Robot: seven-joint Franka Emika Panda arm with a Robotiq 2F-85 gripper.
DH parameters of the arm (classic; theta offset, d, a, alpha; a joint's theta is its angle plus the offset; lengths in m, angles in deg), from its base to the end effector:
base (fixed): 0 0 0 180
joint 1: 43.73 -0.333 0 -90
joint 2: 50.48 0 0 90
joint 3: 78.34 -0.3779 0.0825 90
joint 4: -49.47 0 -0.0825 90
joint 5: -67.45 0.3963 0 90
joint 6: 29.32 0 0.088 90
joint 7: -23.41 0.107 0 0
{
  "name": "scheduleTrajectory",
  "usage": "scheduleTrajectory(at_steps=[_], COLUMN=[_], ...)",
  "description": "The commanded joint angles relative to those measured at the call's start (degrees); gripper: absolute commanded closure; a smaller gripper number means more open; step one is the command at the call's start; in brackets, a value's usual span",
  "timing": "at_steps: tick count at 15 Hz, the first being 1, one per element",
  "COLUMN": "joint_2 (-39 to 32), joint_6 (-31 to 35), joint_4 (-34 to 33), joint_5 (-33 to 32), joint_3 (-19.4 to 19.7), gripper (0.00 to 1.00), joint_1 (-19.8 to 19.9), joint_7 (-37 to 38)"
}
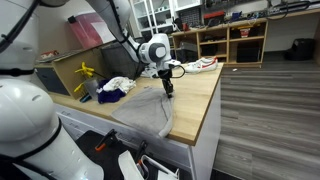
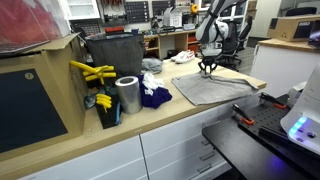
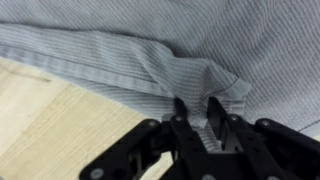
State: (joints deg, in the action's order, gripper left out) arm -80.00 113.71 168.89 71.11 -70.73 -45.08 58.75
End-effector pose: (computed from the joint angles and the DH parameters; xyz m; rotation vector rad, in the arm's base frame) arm 0.6067 -0.0645 0.2114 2.8620 -1.1517 -0.1337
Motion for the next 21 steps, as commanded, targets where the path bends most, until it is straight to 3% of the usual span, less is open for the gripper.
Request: scheduleTrajectory(at_steps=[1,13,14,15,21], joint_2=[0.46,-3.23,-3.73,-4.07,-2.15], joint_6=[0.48,0.01,-0.41,-0.6,-1.5], joint_4=[0.11,-7.21,-8.08,-8.66,-7.91], joint_5=[-0.9,-9.68,-9.79,-9.76,-9.11], joint_3=[1.79,6.4,6.35,6.26,5.8], gripper=[0.99,0.97,0.77,0.63,0.19], joint_1=[-1.6,-4.22,-4.23,-4.21,-3.96], joint_7=[1.31,4.14,3.96,3.74,2.79])
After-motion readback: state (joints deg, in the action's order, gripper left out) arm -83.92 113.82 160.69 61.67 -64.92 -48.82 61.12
